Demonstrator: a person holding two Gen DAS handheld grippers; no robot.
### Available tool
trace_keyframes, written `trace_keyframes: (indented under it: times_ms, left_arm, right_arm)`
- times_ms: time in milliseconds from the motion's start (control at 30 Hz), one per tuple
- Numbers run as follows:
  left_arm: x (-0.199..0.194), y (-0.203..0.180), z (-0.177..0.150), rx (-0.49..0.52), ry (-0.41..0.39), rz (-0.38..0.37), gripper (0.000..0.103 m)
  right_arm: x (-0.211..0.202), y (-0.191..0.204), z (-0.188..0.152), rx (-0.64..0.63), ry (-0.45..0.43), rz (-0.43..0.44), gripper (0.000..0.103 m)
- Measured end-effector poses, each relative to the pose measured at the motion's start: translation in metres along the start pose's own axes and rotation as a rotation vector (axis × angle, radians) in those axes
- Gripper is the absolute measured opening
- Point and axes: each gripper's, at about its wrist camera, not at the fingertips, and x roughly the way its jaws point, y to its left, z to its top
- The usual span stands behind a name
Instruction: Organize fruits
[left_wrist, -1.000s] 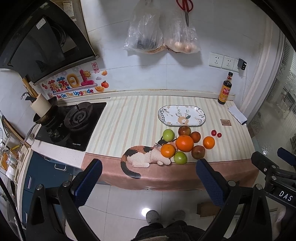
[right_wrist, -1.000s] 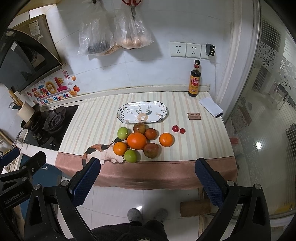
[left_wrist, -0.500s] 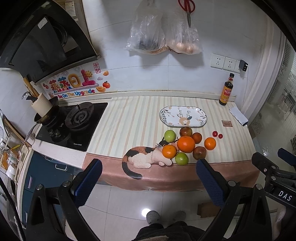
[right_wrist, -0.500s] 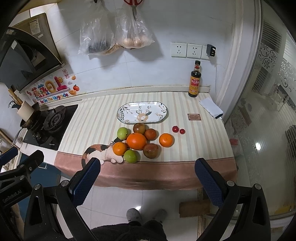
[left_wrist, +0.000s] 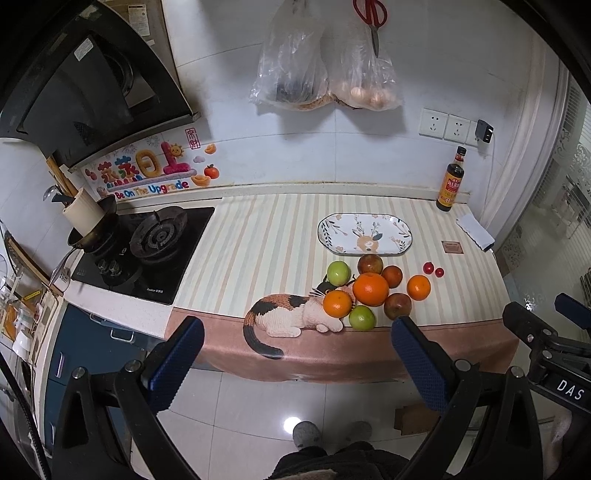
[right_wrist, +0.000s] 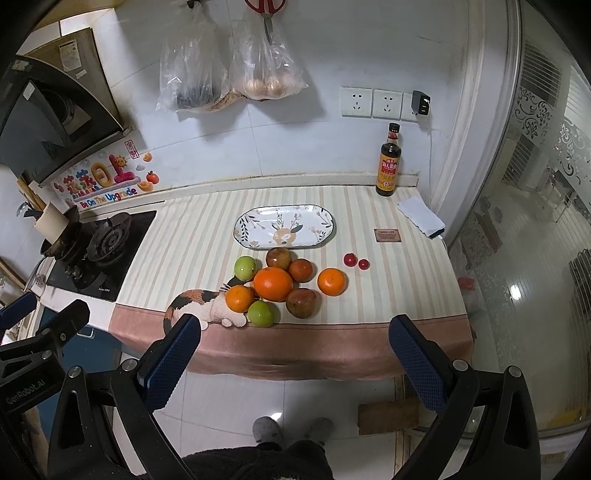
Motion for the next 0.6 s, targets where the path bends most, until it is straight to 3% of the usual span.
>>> trace_keyframes:
  times_ms: [600]
  left_arm:
    - [-0.0004,0.0007,0.0007,-0.002,-0.004,0.006,0.103]
  right_arm:
    - [-0.002,-0.0029,0.007,0.018,-0.001,0.005,0.103]
